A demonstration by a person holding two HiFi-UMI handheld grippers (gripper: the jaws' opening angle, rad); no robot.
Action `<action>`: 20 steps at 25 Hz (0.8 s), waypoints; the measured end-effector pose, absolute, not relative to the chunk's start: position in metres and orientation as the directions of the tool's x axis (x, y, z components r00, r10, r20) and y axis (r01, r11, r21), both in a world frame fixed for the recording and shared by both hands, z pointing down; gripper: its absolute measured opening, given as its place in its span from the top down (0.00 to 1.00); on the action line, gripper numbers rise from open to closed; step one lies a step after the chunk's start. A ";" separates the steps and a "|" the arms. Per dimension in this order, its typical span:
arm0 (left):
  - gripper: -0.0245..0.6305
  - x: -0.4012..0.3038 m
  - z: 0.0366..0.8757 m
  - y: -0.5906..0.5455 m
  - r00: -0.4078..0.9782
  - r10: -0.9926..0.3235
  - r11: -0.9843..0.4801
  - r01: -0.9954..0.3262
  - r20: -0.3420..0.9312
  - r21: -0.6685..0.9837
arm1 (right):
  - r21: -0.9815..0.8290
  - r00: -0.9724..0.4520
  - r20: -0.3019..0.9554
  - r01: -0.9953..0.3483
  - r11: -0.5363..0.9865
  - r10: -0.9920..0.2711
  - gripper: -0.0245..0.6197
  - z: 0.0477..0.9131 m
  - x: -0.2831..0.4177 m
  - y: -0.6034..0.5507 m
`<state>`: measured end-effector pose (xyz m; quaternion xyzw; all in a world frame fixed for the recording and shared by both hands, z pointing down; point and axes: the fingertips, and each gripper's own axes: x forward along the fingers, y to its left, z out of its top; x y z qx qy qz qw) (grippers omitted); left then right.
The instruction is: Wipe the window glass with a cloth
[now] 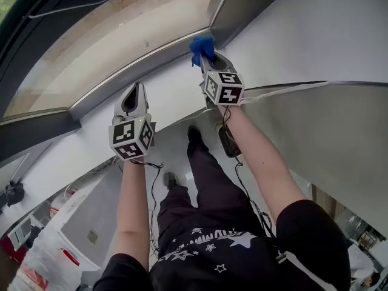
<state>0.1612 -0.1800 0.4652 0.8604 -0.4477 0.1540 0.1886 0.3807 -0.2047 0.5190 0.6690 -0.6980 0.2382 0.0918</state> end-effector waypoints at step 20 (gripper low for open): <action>0.95 -0.031 0.312 -0.021 0.548 -0.797 -0.523 -0.836 0.255 0.163 | -0.252 -0.281 0.283 -0.944 0.212 -0.917 0.85 0.348 0.157 -0.042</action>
